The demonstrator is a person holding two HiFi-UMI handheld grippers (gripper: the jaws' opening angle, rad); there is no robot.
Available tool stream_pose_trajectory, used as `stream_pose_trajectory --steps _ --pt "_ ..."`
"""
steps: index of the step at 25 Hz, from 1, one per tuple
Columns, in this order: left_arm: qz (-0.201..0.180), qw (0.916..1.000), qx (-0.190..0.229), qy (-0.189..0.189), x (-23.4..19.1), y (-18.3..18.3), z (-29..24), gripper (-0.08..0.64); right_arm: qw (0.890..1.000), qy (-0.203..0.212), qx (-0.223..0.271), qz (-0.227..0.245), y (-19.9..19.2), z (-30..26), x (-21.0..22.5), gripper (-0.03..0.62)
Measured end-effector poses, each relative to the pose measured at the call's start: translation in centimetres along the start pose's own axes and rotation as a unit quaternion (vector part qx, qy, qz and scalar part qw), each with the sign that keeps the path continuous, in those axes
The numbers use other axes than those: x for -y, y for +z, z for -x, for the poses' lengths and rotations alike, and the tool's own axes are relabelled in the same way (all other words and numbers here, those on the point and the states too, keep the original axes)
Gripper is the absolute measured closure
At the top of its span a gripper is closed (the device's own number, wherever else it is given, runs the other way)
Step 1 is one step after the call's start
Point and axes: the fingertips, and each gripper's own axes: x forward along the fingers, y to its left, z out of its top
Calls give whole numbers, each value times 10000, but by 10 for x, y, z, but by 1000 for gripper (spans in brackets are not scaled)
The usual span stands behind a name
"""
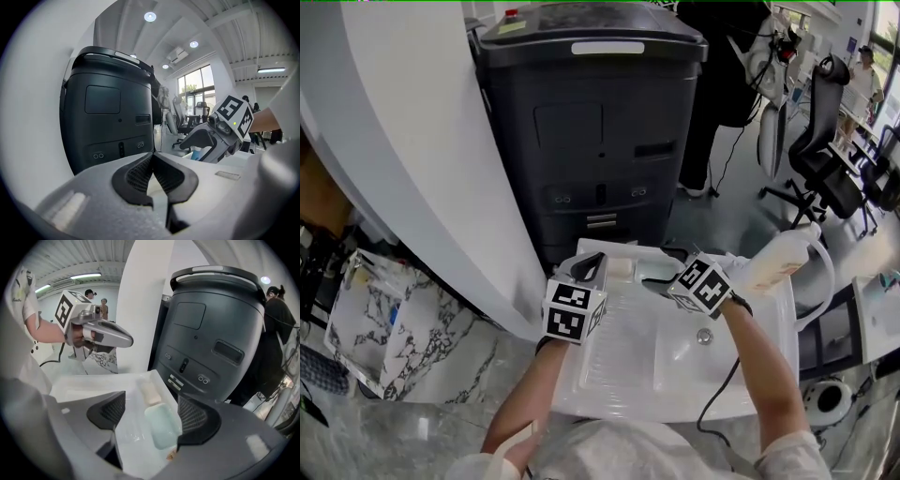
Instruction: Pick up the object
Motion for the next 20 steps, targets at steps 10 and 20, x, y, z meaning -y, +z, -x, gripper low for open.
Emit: stream_pose_trajectory --steps 10,20 --pt "5 10000 -47 32 -5 -6 2 554 9961 456 -700 274 -39 -31 -6 272" --pt "8 9999 -121 30 -4 -13 0 554 9879 708 -1274 526 -78 -53 -12 319"
